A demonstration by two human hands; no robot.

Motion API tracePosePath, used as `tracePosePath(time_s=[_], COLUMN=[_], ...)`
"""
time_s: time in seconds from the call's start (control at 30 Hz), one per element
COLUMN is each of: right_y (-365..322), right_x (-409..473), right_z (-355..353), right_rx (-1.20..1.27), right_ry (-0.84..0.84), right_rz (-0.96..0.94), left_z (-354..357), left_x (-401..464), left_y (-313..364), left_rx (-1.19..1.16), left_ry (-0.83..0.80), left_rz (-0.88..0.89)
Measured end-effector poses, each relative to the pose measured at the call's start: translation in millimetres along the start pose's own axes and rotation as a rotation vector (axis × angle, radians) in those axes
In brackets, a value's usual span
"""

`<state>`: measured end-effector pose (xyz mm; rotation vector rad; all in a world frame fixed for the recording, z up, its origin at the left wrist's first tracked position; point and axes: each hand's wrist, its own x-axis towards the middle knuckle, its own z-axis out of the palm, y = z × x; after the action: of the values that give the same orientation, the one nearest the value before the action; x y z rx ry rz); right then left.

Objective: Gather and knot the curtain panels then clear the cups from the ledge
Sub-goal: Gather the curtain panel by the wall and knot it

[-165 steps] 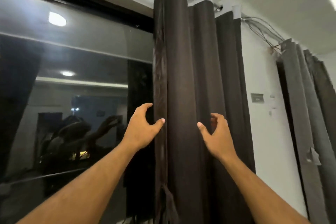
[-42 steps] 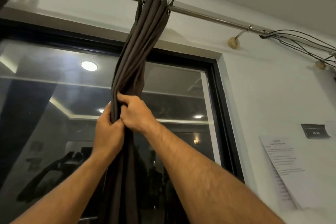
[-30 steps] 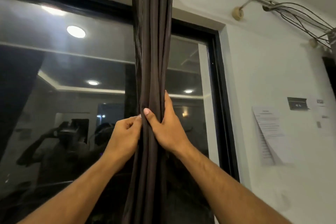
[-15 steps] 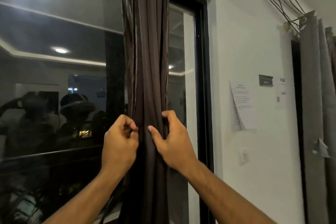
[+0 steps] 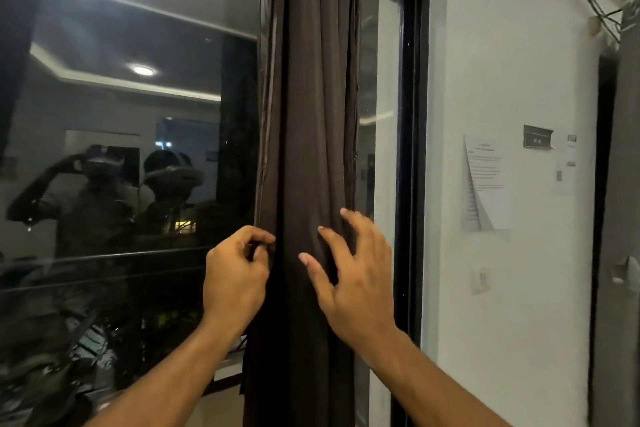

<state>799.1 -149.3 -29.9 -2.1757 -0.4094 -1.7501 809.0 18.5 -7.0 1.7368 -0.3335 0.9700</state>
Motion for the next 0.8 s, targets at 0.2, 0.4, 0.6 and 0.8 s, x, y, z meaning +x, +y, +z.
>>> tracePosePath(time_s=[0.2, 0.4, 0.6, 0.8], right_y=[-11, -20, -6, -15], right_x=[-5, -9, -36, -42], right_z=[-9, -9, -22, -19], right_rx=[0.246, 0.508, 0.376, 0.408], right_ry=[-0.281, -0.448, -0.079, -0.311], right_rz=[0.431, 0.348, 0.417, 0.444], left_z=[0, 14, 14, 9], left_x=[-14, -30, -47, -54], left_y=[9, 35, 36, 40], left_rx=[0.009, 0.024, 0.098, 0.114], left_ry=[0.016, -0.014, 0.084, 0.038], left_rz=[-0.012, 0.044, 0.014, 0.051])
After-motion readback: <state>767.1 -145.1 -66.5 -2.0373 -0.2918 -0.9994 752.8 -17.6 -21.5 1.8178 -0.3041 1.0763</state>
